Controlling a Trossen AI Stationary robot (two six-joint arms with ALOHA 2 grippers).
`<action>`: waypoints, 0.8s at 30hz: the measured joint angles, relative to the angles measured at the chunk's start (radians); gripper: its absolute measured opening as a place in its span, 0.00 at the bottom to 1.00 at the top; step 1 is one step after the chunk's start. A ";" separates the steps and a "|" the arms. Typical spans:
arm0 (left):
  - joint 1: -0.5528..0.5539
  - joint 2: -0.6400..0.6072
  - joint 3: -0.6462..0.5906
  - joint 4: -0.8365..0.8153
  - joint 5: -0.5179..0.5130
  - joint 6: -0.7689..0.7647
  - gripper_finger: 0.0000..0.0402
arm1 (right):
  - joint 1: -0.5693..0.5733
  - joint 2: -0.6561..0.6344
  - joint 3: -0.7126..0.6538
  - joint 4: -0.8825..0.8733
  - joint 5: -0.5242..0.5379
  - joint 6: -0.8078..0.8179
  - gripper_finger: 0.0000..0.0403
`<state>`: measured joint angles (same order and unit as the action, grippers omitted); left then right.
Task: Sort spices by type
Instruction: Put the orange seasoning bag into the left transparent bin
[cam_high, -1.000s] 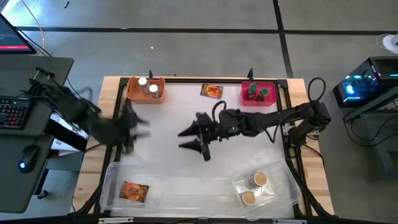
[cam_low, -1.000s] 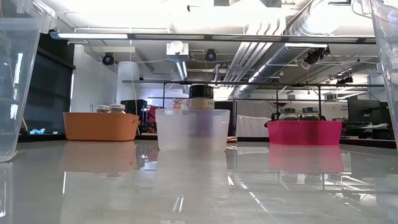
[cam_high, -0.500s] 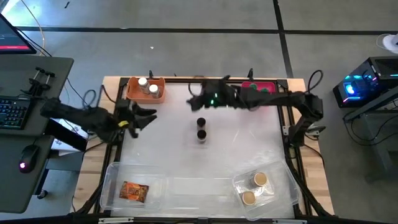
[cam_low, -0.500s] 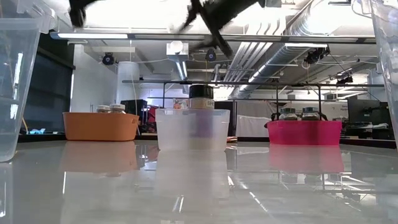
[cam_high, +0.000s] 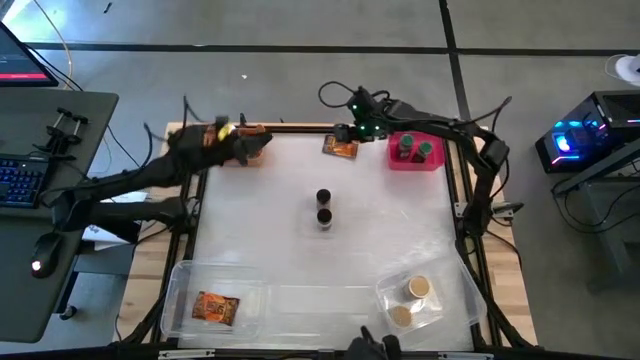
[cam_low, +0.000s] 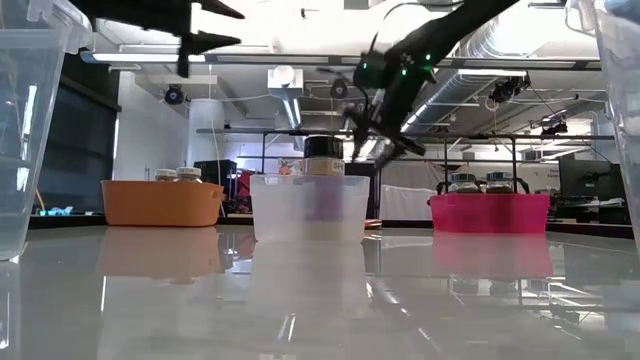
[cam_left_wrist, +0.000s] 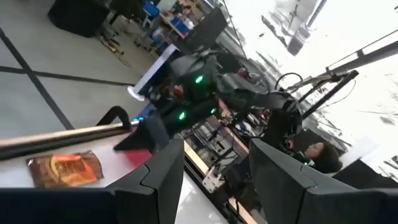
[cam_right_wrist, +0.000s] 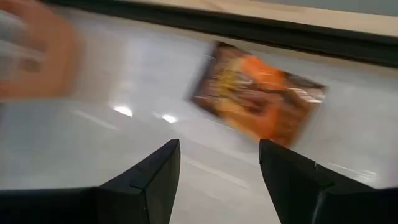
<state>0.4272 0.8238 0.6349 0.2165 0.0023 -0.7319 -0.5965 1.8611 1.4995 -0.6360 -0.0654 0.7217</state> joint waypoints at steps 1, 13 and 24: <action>0.038 0.033 0.027 0.002 0.050 0.000 0.41 | -0.006 0.011 0.008 -0.024 0.008 -0.023 0.53; 0.165 0.220 0.181 0.087 0.203 0.069 0.41 | 0.001 0.038 0.095 -0.053 0.046 -0.109 0.53; 0.201 0.375 0.254 -0.130 0.219 0.109 0.40 | 0.009 0.038 0.402 -0.084 0.035 -0.153 0.53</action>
<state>0.6284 1.1988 0.8884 0.0862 0.2212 -0.6228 -0.5875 1.8987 1.9015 -0.7200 -0.0299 0.5685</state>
